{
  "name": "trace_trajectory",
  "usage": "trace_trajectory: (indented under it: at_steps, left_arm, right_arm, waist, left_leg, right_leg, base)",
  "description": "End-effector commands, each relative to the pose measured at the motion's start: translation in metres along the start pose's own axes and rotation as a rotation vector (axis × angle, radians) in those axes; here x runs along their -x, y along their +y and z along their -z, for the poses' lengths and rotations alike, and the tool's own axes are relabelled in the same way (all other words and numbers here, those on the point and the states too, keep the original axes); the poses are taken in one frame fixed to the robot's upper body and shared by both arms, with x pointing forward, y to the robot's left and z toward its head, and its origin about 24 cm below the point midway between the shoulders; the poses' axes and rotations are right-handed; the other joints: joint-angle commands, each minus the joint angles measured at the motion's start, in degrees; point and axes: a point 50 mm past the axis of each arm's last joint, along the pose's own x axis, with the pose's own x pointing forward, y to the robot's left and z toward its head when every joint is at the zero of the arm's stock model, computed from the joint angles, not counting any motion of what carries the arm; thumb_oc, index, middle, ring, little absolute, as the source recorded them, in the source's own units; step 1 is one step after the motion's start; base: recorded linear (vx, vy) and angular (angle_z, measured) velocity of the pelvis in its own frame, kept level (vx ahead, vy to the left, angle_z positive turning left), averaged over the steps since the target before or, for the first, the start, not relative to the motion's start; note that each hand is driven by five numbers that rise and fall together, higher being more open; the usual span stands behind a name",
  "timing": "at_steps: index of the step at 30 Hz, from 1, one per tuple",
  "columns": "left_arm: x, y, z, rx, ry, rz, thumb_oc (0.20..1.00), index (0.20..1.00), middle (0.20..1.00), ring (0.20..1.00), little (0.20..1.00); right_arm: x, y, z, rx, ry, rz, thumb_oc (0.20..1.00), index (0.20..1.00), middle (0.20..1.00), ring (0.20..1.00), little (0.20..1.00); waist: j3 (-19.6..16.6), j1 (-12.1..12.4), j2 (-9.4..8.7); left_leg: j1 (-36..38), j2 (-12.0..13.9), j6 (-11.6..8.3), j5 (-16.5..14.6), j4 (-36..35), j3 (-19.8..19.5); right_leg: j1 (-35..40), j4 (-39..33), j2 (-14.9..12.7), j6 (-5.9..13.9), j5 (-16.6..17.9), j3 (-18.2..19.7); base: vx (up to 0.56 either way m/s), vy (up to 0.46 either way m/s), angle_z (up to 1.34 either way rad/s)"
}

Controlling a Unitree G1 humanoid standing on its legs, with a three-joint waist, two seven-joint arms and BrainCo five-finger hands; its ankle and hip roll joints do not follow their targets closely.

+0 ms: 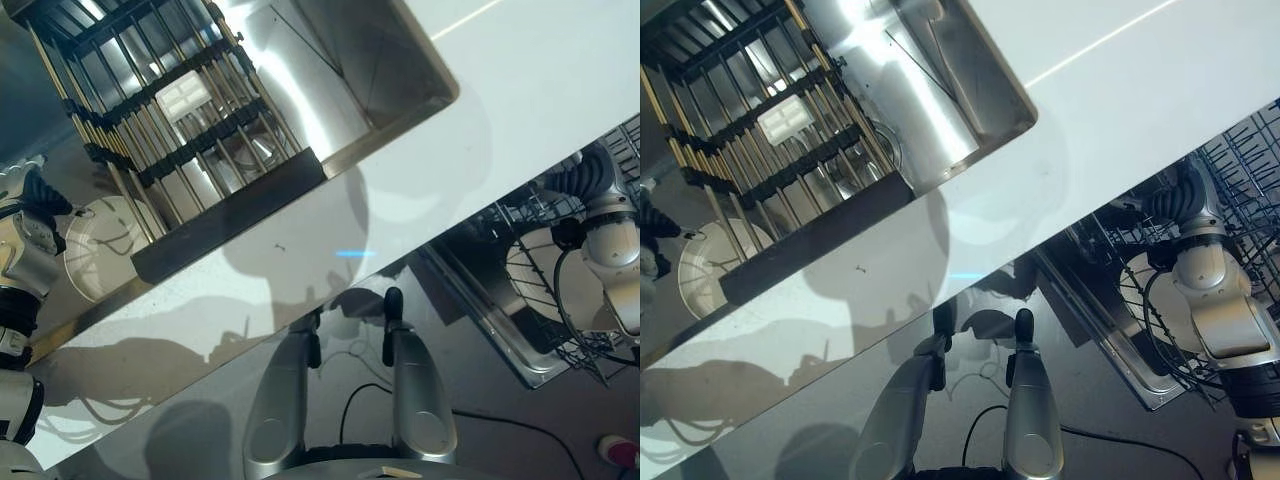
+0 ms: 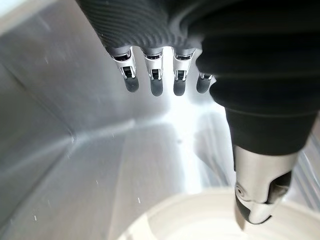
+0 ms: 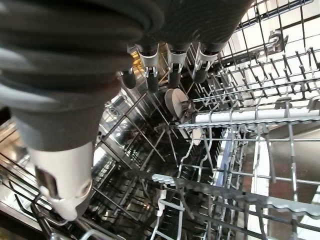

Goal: Pick up plates and place into dishwasher.

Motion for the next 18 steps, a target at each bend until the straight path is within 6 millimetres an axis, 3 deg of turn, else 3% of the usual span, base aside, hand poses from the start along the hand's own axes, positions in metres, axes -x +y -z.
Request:
trace_trajectory:
  at_steps: [1,12,16,17,18]
  left_arm:
    - [-0.003,0.026,0.007,0.056,0.017,-0.020,1.000,1.000,1.000,1.000,1.000]
    - [-0.009,0.032,-0.002,0.060,-0.013,0.059,1.000,1.000,1.000,1.000,1.000]
    - [-0.009,0.040,-0.002,0.020,-0.034,-0.007,1.000,1.000,1.000,1.000,1.000]
    - [-0.009,0.040,0.000,0.009,-0.029,-0.002,0.947,0.947,0.947,0.947,0.947]
    - [-0.009,0.038,0.003,0.017,-0.017,0.009,1.000,1.000,1.000,1.000,1.000]
  right_arm:
    - [-0.008,-0.021,-0.022,0.013,-0.091,0.102,1.000,1.000,1.000,1.000,1.000]
    - [-0.010,-0.020,-0.021,0.023,-0.092,0.094,1.000,1.000,1.000,1.000,1.000]
    - [-0.011,-0.022,-0.018,0.025,-0.085,0.099,1.000,1.000,1.000,1.000,1.000]
    - [-0.010,-0.022,-0.018,0.022,-0.083,0.099,1.000,1.000,1.000,1.000,1.000]
    - [-0.011,-0.021,-0.018,0.016,-0.081,0.097,1.000,1.000,1.000,1.000,1.000]
  waist:
    - [-0.05,0.00,-2.18]
    - [-0.05,-1.58,-4.38]
    - [-0.05,-1.50,-5.14]
    - [-0.05,-1.45,-5.36]
    - [-0.05,-1.46,-5.60]
  left_leg:
    - [1.21,-0.12,-1.03,-1.58,1.14,0.76]
    - [-3.43,0.88,-1.21,-2.71,3.62,2.43]
    - [-5.15,1.03,-1.13,-2.79,4.09,2.51]
    - [-5.58,0.91,-1.19,-2.91,4.31,2.18]
    - [-6.03,0.87,-1.25,-3.06,4.70,1.90]
  right_leg:
    - [-1.48,-4.63,-1.27,0.26,10.89,3.91]
    - [-5.15,-5.49,-1.26,0.53,13.37,4.80]
    - [-6.48,-5.83,-1.27,0.61,14.11,4.89]
    - [-6.75,-5.99,-1.26,0.69,14.32,5.06]
    - [-7.18,-6.02,-1.27,0.76,14.76,5.13]
  base:
    - [0.02,0.049,-0.02]
    - [0.04,0.018,-0.03]
    - [0.04,0.002,-0.05]
    - [0.04,-0.024,-0.04]
    - [0.03,-0.028,-0.03]
